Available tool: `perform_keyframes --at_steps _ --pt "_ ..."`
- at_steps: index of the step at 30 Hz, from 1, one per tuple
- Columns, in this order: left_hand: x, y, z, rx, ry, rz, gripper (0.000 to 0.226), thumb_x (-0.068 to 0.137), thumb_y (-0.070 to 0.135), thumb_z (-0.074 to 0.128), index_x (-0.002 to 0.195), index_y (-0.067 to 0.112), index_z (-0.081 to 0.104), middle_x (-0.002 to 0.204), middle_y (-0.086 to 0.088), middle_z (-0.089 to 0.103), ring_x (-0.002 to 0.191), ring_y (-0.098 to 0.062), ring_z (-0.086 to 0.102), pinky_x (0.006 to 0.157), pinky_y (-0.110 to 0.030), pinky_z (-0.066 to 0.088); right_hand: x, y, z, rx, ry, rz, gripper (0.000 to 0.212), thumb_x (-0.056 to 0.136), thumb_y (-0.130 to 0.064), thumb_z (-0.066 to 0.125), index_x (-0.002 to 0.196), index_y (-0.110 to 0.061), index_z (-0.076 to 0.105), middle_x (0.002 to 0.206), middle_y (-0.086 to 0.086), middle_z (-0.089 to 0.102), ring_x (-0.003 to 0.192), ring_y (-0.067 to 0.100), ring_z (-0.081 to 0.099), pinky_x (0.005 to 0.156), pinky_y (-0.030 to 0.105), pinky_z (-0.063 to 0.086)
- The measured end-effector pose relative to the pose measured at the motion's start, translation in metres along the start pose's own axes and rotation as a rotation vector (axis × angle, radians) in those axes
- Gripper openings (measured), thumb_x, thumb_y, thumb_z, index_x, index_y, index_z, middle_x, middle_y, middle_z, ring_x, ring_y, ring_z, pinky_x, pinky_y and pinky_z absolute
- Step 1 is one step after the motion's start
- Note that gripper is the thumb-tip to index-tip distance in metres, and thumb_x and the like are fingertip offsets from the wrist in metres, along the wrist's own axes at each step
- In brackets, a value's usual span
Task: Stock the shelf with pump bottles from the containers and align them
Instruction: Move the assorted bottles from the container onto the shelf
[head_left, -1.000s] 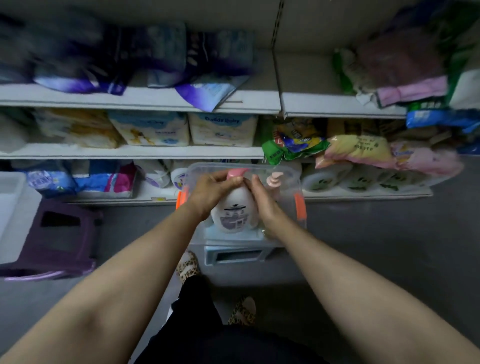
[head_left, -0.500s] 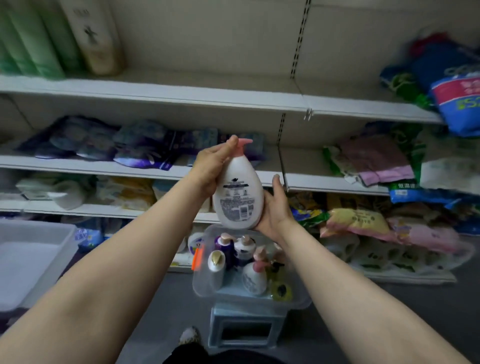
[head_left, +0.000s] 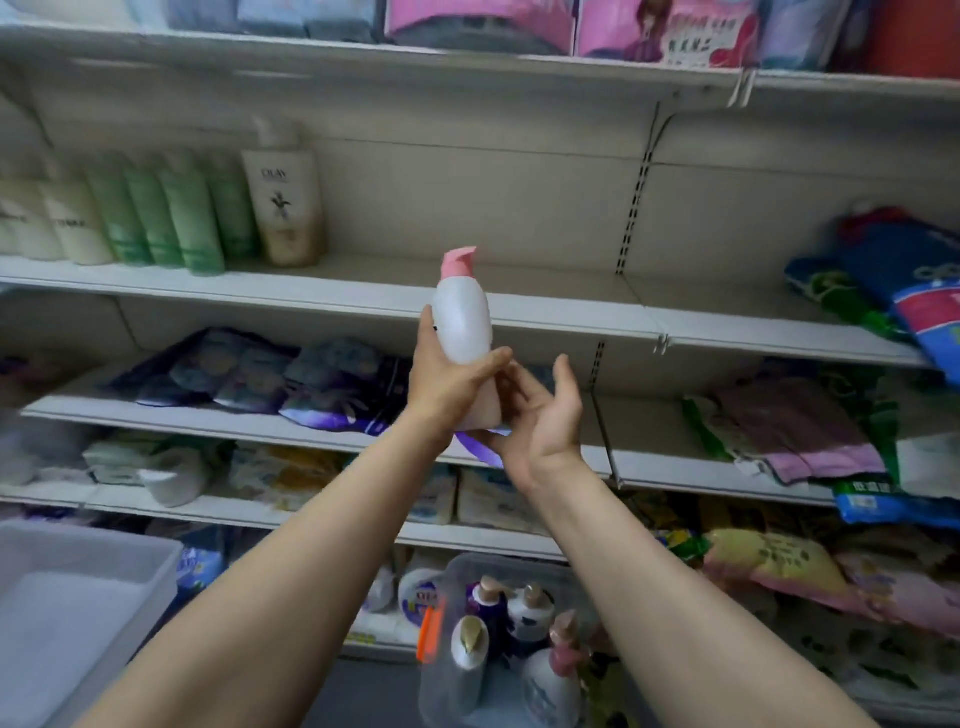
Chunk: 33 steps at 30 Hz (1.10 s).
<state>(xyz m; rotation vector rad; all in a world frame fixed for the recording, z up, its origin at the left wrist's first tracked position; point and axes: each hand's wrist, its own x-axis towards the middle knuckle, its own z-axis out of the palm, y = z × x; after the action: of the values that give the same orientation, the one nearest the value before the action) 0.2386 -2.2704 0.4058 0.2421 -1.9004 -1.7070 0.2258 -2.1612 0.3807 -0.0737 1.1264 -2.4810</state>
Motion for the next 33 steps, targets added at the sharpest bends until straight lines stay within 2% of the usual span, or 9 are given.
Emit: perform_keyframes --at_steps 2,5,9,13,18,21,25,29,33 --pt "0.015 0.000 -0.014 -0.150 -0.045 0.009 0.060 0.067 0.026 0.083 0.118 0.034 0.053 0.103 0.001 0.067 0.088 -0.012 0.068 0.071 -0.032 0.059 0.013 -0.005 0.015 -0.076 0.032 -0.014 0.074 0.096 -0.068 0.029 0.129 -0.014 0.067 0.121 0.007 0.072 0.100 0.019 0.069 0.088 0.051 0.056" --pt "0.037 -0.001 -0.035 -0.273 -0.148 -0.010 0.046 0.073 0.021 0.080 0.113 0.031 0.059 0.105 -0.004 0.072 0.097 -0.024 0.070 0.084 -0.050 0.059 0.037 -0.017 0.043 -0.209 0.071 0.059 0.080 0.096 -0.070 0.026 0.129 -0.008 0.064 0.118 0.016 0.071 0.100 0.031 0.068 0.076 0.043 0.055" --pt "0.074 0.003 -0.068 -0.210 -0.295 0.042 0.047 0.080 0.031 0.079 0.124 0.029 0.062 0.111 -0.003 0.073 0.102 -0.024 0.071 0.086 -0.045 0.059 0.070 -0.022 0.072 -0.189 0.090 0.045 0.081 0.097 -0.067 0.029 0.120 0.000 0.067 0.110 0.025 0.072 0.103 0.038 0.068 0.086 0.046 0.056" --pt "0.126 0.008 -0.097 0.031 -0.248 0.021 0.037 0.087 0.041 0.071 0.124 0.038 0.064 0.106 -0.001 0.074 0.098 -0.021 0.071 0.087 -0.046 0.059 0.109 -0.018 0.101 -0.123 0.057 -0.069 0.068 0.100 -0.060 0.032 0.103 -0.005 0.072 0.095 0.016 0.077 0.097 0.033 0.072 0.096 0.048 0.054" --pt "0.178 -0.011 -0.129 0.159 -0.218 -0.041 0.047 0.075 0.034 0.084 0.118 0.035 0.064 0.101 0.008 0.073 0.093 -0.015 0.070 0.074 -0.040 0.062 0.158 0.001 0.130 -0.274 0.004 -0.172 0.060 0.103 -0.053 0.033 0.094 -0.015 0.078 0.094 0.006 0.078 0.084 0.017 0.076 0.066 0.029 0.060" --pt "0.212 -0.023 -0.148 0.159 -0.204 0.004 0.052 0.075 0.030 0.084 0.120 0.041 0.062 0.099 0.012 0.074 0.093 -0.012 0.071 0.080 -0.043 0.061 0.189 0.009 0.146 -0.421 -0.018 -0.199 0.064 0.103 -0.056 0.030 0.083 -0.025 0.082 0.092 -0.006 0.079 0.083 0.006 0.074 0.065 0.024 0.056" --pt "0.258 -0.039 -0.171 0.292 -0.192 0.061 0.062 0.073 0.030 0.085 0.125 0.048 0.056 0.101 0.018 0.072 0.096 -0.002 0.066 0.086 -0.035 0.057 0.233 0.022 0.162 -0.494 -0.041 -0.163 0.052 0.103 -0.057 0.031 0.098 -0.024 0.071 0.088 -0.010 0.078 0.083 0.003 0.074 0.064 0.019 0.057" --pt "0.306 -0.059 -0.190 0.348 -0.171 0.010 0.042 0.073 0.032 0.085 0.108 0.029 0.063 0.099 0.008 0.071 0.094 -0.012 0.066 0.086 -0.042 0.057 0.276 0.037 0.179 -0.535 -0.040 -0.144 0.047 0.101 -0.059 0.037 0.100 -0.025 0.068 0.086 -0.013 0.078 0.084 0.001 0.073 0.066 0.018 0.056" --pt "0.352 -0.075 -0.197 0.406 -0.117 -0.101 0.042 0.074 0.035 0.085 0.101 0.009 0.066 0.100 -0.006 0.071 0.092 -0.022 0.067 0.084 -0.042 0.057 0.317 0.049 0.197 -0.521 0.006 -0.150 0.039 0.101 -0.054 0.040 0.099 -0.026 0.068 0.098 -0.009 0.077 0.090 0.005 0.071 0.071 0.023 0.056"
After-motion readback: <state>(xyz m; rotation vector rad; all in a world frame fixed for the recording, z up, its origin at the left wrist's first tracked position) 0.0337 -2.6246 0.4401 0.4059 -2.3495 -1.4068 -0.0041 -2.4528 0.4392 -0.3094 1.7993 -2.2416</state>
